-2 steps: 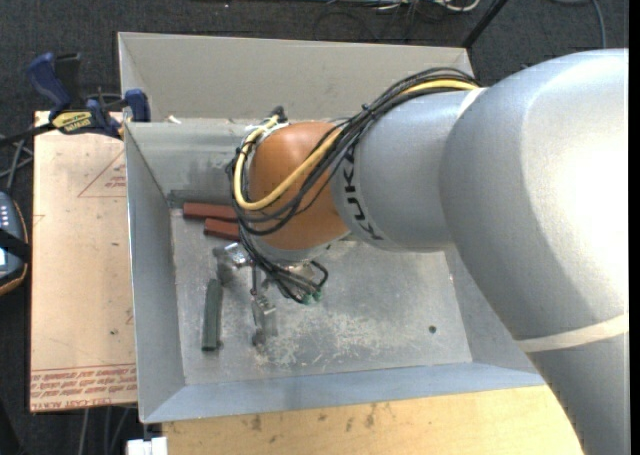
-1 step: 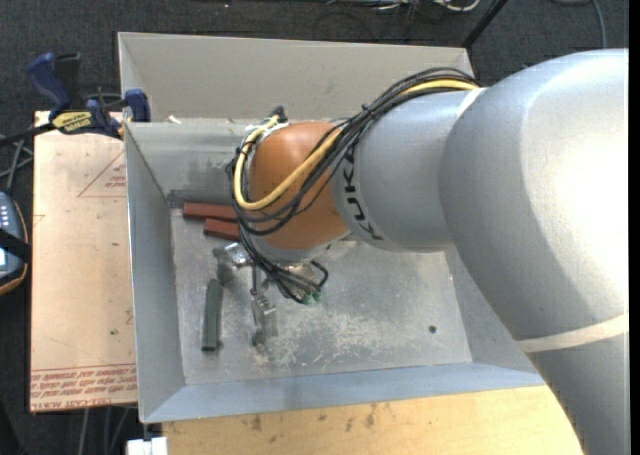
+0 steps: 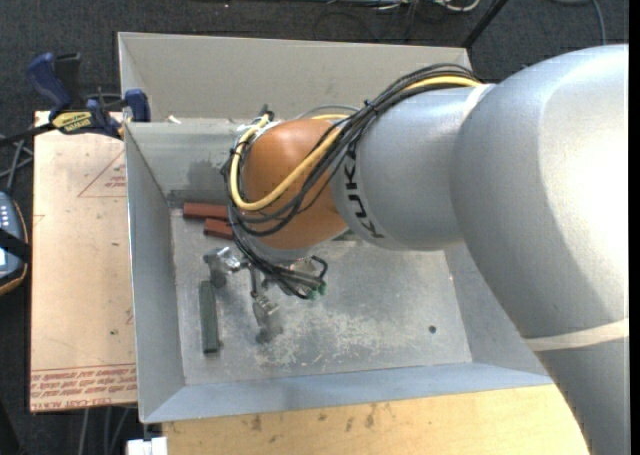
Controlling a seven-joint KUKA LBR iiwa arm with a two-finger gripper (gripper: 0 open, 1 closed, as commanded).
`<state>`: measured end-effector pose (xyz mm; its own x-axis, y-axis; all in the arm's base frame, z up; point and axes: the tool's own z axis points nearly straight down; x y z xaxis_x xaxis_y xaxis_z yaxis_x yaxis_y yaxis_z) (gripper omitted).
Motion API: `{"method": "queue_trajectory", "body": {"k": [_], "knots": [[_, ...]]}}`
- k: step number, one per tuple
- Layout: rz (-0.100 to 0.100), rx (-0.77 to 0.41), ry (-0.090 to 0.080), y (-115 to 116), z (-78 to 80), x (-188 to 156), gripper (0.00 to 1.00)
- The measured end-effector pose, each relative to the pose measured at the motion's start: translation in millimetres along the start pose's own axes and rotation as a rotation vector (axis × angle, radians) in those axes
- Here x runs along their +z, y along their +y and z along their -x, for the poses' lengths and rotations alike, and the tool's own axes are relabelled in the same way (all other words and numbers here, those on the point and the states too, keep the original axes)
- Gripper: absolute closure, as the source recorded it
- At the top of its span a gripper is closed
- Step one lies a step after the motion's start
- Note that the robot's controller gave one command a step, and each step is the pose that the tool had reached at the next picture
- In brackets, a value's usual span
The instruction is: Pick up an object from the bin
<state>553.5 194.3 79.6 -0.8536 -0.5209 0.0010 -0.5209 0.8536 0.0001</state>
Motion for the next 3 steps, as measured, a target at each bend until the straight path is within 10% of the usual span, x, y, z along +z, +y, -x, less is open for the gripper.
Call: {"method": "queue_trajectory", "body": {"k": [1, 2, 3], "knots": [[0.001, -0.447, -0.004, 10.3, 22.8, -9.3, 1.00], [0.001, -0.447, -0.004, 10.3, 22.8, -9.3, 0.00], [0.002, -0.447, -0.004, 10.3, 22.8, -9.3, 0.00]]}}
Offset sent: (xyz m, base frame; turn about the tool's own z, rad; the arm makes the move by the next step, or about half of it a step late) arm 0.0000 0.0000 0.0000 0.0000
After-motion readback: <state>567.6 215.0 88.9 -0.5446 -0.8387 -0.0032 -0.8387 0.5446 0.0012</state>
